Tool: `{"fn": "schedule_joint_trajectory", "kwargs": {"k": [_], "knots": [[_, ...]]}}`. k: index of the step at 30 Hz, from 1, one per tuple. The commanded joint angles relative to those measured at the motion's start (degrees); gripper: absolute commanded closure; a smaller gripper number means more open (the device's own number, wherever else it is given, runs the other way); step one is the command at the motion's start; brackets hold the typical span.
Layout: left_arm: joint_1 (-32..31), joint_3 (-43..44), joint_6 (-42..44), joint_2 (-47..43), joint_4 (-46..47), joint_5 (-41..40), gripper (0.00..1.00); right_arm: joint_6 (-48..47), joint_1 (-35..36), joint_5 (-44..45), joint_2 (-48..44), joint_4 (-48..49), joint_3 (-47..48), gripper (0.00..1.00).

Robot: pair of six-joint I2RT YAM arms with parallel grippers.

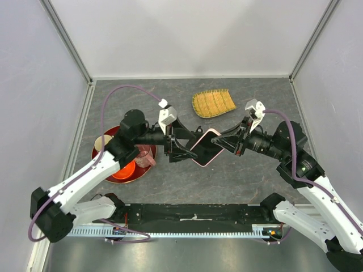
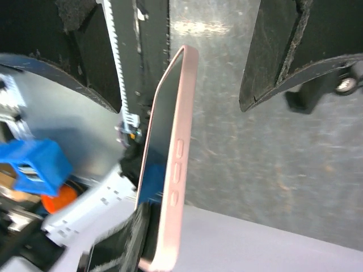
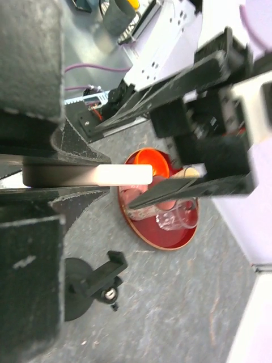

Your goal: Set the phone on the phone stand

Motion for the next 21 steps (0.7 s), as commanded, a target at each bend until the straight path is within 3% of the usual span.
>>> {"fn": "schedule_joint_trajectory", "kwargs": {"k": [1, 3, 6, 7, 9, 10, 13, 18, 21], "knots": [[-0.33, 3.06, -4.88, 6.87, 3.98, 17.61, 0.13, 5.45, 0.01, -5.66, -0.60, 14.41, 1.96, 1.00], [-0.50, 2.72, -5.41, 6.88, 5.03, 18.50, 0.18, 6.25, 0.01, -5.31, -0.16, 15.74, 1.52, 1.00], [-0.68, 1.84, -5.85, 6.26, 6.44, 18.32, 0.47, 7.48, 0.01, -5.31, 0.19, 19.07, 0.38, 1.00], [-0.68, 2.36, -5.42, 6.18, 5.66, 18.24, 0.69, 7.75, 0.01, -5.48, 0.19, 19.61, -0.06, 1.00], [-0.68, 2.72, -2.97, 5.91, 3.55, 16.75, 0.85, 6.88, 0.01, -5.75, 0.46, 17.87, -0.15, 1.00], [-0.68, 2.89, -2.34, 5.65, 2.67, 15.96, 0.94, 6.18, 0.01, -6.19, 0.98, 16.72, 0.19, 0.95], [-0.68, 3.33, -1.46, 5.38, 1.08, 15.69, 0.98, 2.93, 0.01, -11.10, 4.14, 9.00, 3.26, 0.62], [-0.68, 3.68, -0.15, 5.03, -0.50, 15.16, 0.98, 0.90, 0.01, -17.95, 8.54, 3.44, 4.77, 0.48], [-0.68, 3.86, 0.21, 5.30, -1.20, 15.34, 0.98, 0.54, 0.01, -16.91, 7.32, 3.44, 3.98, 0.48]]}}
